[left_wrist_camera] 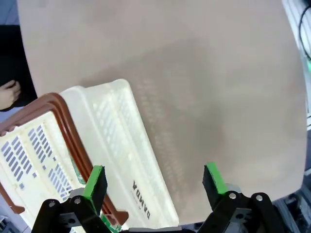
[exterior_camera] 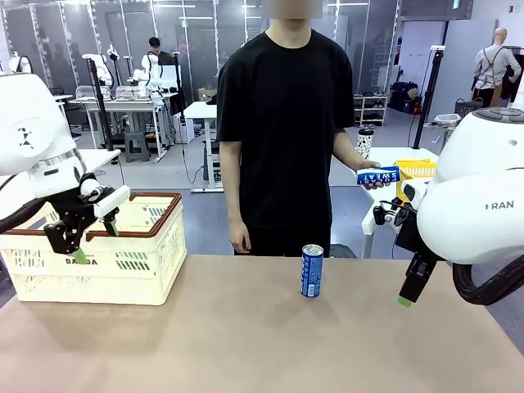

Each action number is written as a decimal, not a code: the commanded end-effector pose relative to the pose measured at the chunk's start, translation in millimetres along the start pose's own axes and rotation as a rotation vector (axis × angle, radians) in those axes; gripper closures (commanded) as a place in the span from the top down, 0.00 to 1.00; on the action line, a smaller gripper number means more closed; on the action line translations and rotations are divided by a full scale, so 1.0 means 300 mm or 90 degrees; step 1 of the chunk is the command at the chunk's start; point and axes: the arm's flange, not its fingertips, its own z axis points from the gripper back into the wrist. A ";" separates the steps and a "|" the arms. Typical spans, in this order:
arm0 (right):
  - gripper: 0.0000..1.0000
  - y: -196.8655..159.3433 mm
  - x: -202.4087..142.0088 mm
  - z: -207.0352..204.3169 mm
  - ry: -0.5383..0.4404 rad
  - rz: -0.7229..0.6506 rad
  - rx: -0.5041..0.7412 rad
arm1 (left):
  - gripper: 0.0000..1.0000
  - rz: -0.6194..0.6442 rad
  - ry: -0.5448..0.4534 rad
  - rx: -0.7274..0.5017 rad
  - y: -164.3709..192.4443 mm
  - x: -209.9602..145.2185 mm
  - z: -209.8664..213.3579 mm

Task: Place the drinks into the Shopping basket.
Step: Pick up one drink and place it into the Shopping basket.

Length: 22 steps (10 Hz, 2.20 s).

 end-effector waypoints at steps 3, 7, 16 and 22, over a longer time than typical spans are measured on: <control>1.00 -0.001 -0.001 0.000 0.000 -0.001 0.000 | 1.00 -0.066 -0.058 -0.019 -0.065 -0.036 -0.044; 1.00 -0.001 -0.001 0.000 0.000 -0.001 0.000 | 1.00 -0.038 -0.027 -0.008 -0.041 -0.002 -0.027; 1.00 -0.001 -0.001 0.000 0.000 -0.001 0.000 | 1.00 -0.142 0.068 0.023 0.326 0.333 0.078; 1.00 -0.001 -0.001 0.000 0.000 -0.001 0.000 | 1.00 -0.213 -0.041 0.062 0.746 0.620 -0.110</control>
